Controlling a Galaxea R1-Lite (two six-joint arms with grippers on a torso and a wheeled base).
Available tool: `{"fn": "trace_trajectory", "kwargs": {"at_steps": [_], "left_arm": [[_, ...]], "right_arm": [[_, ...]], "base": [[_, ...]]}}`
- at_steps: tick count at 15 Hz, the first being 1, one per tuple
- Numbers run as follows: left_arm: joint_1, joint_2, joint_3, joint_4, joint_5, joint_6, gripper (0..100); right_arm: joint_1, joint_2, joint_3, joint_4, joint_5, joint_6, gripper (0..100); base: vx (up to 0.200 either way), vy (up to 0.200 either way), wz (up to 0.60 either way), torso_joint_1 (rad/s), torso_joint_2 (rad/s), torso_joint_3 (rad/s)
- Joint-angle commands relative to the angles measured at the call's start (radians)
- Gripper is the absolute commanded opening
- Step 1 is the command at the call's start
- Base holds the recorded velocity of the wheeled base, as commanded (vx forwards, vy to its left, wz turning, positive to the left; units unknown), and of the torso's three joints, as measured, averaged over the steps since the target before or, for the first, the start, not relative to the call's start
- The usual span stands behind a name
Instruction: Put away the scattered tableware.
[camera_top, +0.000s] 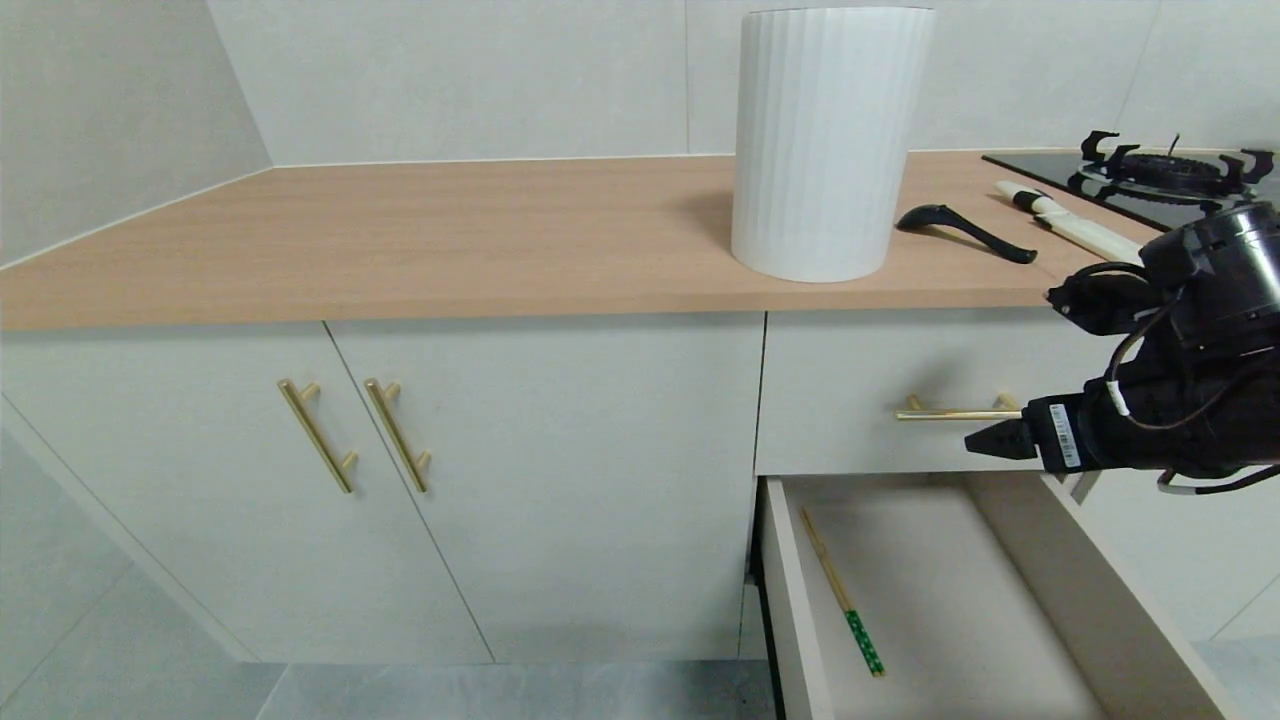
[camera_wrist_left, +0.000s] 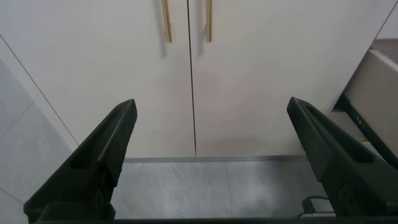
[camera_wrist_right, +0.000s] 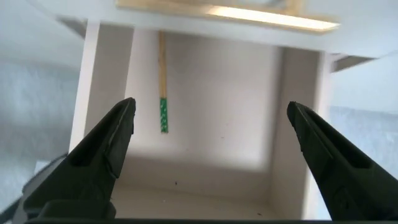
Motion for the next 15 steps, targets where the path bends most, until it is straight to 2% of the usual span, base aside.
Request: {"fn": "trace_trajectory", "kwargs": {"at_steps": [1,15], "left_arm": [[0.001,0.000,0.002,0.002,0.000,0.000,100],[-0.001,0.000,0.002,0.002,0.000,0.000,100]], "right_arm": [[-0.014,-0.012,0.000,-0.006,0.001,-0.005,100],[-0.028,0.001,0.009,-0.027,0.001,-0.021,100]], "base": [[0.000,0.000,0.00,0.022,-0.13,-0.276],[0.000,0.000,0.00,0.185,-0.49,-0.288]]}}
